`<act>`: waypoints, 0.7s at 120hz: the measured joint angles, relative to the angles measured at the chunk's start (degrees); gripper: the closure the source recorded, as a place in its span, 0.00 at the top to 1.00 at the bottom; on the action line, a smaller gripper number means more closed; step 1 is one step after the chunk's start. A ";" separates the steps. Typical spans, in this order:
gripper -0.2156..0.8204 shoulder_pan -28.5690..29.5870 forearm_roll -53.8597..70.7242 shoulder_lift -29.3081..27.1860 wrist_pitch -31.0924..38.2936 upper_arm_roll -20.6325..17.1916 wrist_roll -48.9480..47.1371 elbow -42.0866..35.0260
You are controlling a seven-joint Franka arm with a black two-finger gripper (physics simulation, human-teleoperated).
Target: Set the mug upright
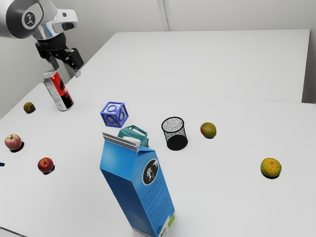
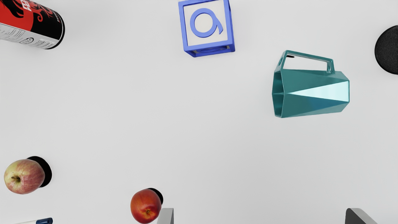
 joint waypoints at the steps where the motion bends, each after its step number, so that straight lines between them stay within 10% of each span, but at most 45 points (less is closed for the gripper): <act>1: 0.79 0.00 -0.01 0.01 0.07 0.00 0.03 0.00; 84: 0.79 14.69 -27.42 14.13 2.66 0.32 1.64 -4.57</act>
